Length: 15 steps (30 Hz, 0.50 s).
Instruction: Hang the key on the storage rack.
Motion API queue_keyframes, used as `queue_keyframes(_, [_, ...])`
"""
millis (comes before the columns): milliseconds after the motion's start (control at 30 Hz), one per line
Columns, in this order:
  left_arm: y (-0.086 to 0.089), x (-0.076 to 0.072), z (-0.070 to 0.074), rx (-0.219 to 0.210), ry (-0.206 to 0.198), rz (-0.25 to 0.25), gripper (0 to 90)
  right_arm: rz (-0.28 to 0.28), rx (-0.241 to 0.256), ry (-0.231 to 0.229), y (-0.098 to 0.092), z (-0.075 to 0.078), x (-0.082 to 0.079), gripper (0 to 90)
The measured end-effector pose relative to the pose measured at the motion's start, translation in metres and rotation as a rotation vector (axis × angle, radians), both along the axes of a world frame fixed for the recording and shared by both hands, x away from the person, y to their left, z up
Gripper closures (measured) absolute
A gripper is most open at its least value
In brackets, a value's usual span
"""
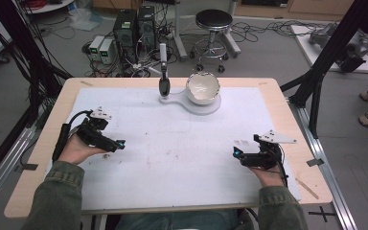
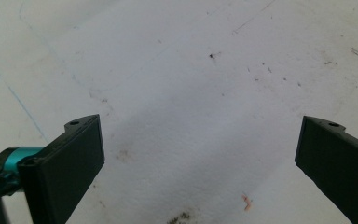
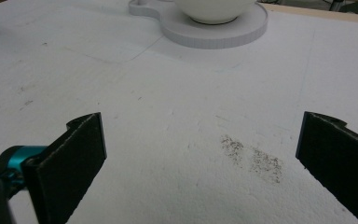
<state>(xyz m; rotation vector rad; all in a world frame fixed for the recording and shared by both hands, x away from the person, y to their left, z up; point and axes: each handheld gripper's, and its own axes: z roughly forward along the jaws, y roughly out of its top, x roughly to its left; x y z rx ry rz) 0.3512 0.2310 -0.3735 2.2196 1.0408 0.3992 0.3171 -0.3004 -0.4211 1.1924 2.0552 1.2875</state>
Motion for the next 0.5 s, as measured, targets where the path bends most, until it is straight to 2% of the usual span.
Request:
queue_keyframes(300, [0.021,-0.019,-0.016,-0.043,0.000,0.055,1.7,0.005,0.003,0.001,0.001,0.000,0.000,0.5])
queue_keyframes(500, [0.034,-0.026,-0.021,-0.035,0.004,0.071,2.2,0.008,0.005,0.002,0.001,0.000,-0.001,0.5])
